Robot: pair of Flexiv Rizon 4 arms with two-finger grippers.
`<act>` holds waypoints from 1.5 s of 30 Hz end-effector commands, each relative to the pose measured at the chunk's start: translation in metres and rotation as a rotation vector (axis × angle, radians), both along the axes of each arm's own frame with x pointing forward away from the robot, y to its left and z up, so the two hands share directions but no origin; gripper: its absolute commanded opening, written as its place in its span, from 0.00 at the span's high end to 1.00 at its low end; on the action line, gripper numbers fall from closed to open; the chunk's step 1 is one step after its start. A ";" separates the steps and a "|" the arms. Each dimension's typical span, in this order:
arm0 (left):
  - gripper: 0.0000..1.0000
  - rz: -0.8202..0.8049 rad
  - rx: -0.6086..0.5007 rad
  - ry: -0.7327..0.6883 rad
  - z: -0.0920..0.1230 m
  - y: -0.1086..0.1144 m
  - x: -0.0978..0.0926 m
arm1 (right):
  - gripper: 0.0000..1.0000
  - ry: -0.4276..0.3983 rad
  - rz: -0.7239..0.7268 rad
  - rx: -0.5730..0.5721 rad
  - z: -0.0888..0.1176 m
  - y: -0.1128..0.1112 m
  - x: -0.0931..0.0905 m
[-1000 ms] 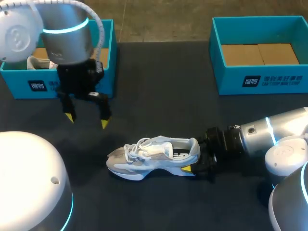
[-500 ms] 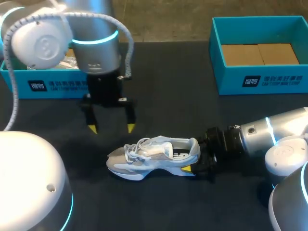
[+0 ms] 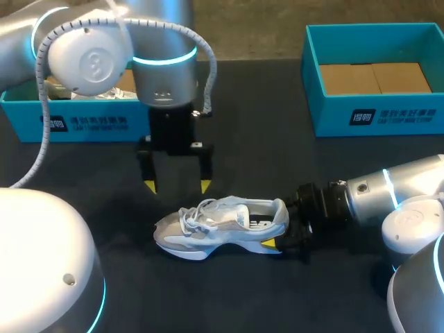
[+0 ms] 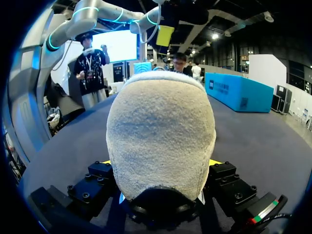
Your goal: Take the shoe out of the shoebox, open the shoe tongue, remove and reinsert the insole, then place the shoe into the shoebox
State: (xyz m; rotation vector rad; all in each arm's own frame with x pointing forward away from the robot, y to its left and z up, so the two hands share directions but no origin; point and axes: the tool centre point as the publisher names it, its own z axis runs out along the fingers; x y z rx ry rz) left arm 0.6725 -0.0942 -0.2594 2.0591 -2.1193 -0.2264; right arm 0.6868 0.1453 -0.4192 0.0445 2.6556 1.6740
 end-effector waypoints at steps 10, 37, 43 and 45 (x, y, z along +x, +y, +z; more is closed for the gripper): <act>0.00 -0.008 0.128 0.019 -0.026 -0.069 0.002 | 1.00 0.001 -0.001 -0.004 -0.002 0.004 0.000; 0.00 0.074 0.321 -0.046 -0.086 -0.110 -0.002 | 1.00 0.001 -0.001 -0.004 -0.002 0.004 0.000; 0.00 0.077 0.350 -0.025 -0.097 -0.103 -0.004 | 1.00 0.001 -0.001 -0.004 -0.002 0.004 0.000; 0.00 0.074 0.360 -0.017 -0.101 -0.100 -0.006 | 1.00 0.001 -0.001 -0.004 -0.002 0.004 0.000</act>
